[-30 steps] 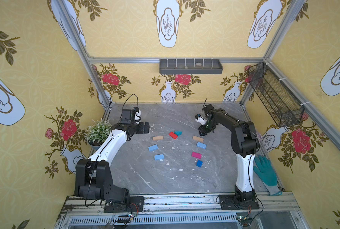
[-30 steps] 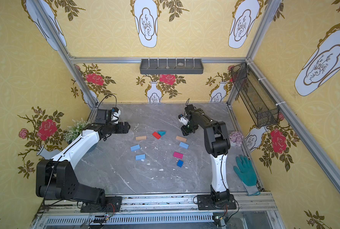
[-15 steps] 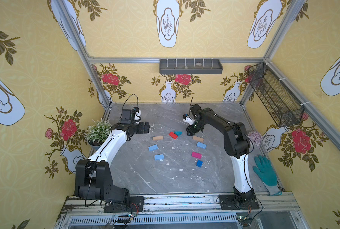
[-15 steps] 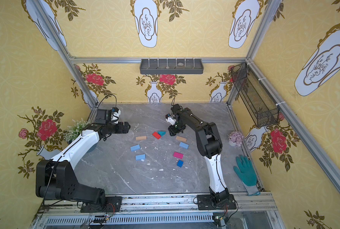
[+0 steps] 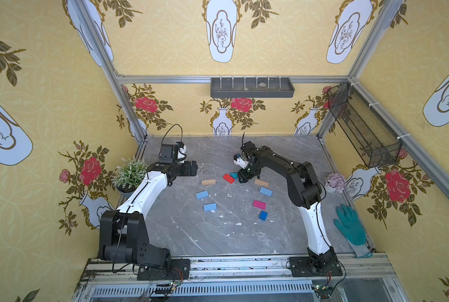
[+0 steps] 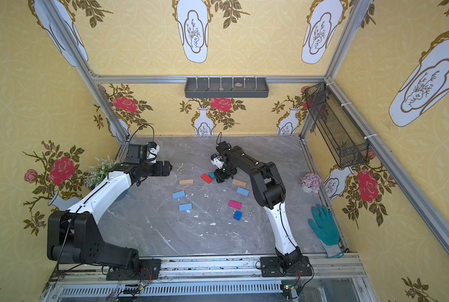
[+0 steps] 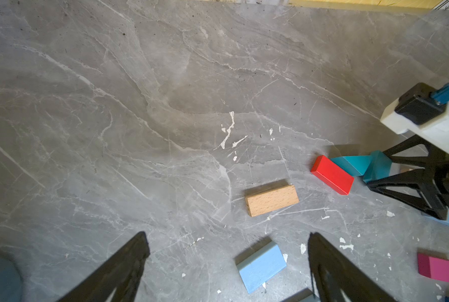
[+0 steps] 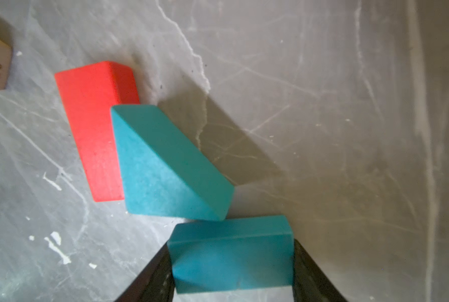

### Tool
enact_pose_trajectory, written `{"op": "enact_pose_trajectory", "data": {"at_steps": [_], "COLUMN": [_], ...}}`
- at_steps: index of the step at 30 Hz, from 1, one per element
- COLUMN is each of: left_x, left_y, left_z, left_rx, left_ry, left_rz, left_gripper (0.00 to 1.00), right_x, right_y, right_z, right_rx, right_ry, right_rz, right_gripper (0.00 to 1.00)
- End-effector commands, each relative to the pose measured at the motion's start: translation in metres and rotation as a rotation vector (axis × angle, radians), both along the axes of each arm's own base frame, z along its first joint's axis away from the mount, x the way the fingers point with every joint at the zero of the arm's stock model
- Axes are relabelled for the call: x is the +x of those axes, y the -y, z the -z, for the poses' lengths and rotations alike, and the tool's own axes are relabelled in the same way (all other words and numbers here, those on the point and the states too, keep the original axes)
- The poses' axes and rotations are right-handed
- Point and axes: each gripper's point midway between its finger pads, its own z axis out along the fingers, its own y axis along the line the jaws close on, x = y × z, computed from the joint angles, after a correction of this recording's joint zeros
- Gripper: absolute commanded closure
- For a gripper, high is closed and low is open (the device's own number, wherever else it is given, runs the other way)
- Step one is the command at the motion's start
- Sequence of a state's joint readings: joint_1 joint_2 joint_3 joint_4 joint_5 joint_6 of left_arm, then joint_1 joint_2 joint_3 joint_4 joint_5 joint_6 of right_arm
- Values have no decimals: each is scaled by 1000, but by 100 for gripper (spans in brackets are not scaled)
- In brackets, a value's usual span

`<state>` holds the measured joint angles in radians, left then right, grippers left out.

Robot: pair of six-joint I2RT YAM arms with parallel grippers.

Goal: Assemble a heart with building blocks
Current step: Assemble the building block at the center of the board.

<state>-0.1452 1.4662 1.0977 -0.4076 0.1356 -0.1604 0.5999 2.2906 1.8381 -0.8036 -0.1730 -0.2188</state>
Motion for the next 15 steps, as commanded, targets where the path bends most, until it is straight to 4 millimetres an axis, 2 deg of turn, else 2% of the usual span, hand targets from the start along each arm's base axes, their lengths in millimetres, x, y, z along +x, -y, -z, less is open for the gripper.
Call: {"op": "enact_pose_trajectory", "data": {"at_steps": [1, 15], "left_x": [1, 2], "left_y": [1, 2], "left_z": [3, 5], "left_rx": [0, 3], "left_ry": [-3, -7], "left_rz": [13, 19], "left_gripper": [4, 4], "right_x": [3, 1], "right_y": [-4, -17], "right_z": [2, 3], "right_rx": [3, -3], "right_ry": [5, 13], "right_rz": [9, -16], "right_gripper": [46, 46]}}
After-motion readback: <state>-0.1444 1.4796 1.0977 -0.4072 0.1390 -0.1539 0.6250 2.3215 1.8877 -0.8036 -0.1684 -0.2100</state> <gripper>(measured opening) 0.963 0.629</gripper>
